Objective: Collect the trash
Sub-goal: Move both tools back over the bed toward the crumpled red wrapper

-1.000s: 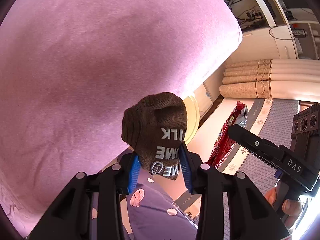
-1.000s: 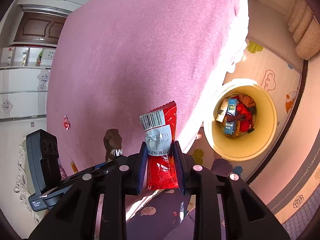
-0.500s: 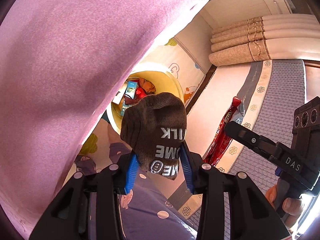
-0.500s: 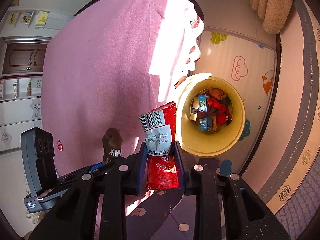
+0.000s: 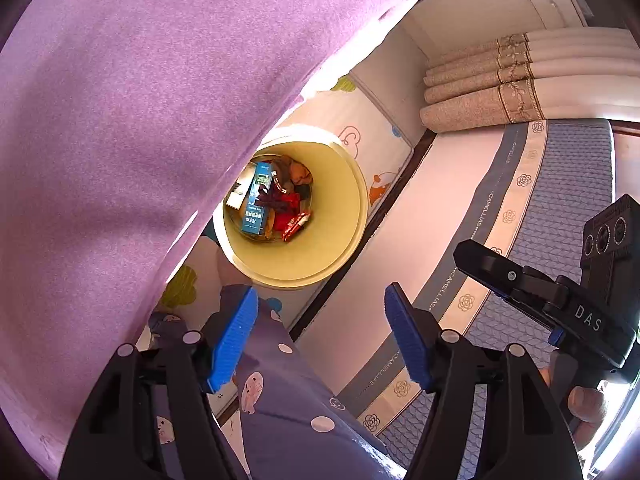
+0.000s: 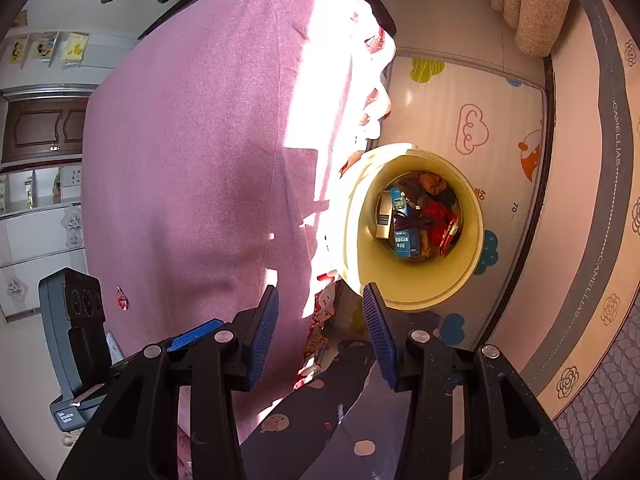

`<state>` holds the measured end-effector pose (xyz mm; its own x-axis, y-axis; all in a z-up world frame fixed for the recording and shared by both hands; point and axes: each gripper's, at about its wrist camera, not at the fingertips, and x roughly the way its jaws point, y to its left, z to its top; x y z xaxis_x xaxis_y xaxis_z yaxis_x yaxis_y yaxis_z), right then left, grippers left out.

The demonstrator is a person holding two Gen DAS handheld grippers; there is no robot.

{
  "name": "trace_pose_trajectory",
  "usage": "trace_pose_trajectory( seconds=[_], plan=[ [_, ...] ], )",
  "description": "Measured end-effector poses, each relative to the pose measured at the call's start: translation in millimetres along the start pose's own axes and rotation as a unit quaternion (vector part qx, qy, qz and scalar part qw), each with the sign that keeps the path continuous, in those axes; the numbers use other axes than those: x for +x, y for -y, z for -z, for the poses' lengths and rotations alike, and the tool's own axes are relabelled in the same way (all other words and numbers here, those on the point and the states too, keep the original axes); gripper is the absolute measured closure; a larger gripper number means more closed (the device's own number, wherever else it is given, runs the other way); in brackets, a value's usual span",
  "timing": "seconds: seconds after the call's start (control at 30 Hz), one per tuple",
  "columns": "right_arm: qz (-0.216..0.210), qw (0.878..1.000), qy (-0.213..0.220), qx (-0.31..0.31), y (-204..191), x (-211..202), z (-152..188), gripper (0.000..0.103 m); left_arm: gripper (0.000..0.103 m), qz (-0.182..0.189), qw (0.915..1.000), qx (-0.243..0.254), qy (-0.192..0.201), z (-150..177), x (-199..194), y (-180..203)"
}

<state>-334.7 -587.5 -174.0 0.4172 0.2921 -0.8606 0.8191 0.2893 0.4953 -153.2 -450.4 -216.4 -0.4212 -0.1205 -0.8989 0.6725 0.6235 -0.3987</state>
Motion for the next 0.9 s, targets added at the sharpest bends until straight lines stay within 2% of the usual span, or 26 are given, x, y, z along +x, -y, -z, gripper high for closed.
trace_pose_trajectory(
  seconds=[0.23,0.43,0.6,0.9],
  plan=[
    [0.007,0.998,-0.014,-0.061,-63,16,1,0.059,0.033,0.014,0.9982,-0.04,0.044,-6,-39,-49],
    [0.003,0.992,-0.036,-0.121,-146,51,29,0.059,0.032,0.032,0.9913,-0.096,0.084,18,-83,-123],
    [-0.003,0.984,-0.061,-0.166,-222,93,66,0.059,0.031,0.038,0.9795,-0.157,0.12,59,-121,-205],
    [0.0,0.965,-0.101,-0.242,-349,175,140,0.059,0.03,0.021,0.9561,-0.245,0.159,143,-169,-346]
  ],
)
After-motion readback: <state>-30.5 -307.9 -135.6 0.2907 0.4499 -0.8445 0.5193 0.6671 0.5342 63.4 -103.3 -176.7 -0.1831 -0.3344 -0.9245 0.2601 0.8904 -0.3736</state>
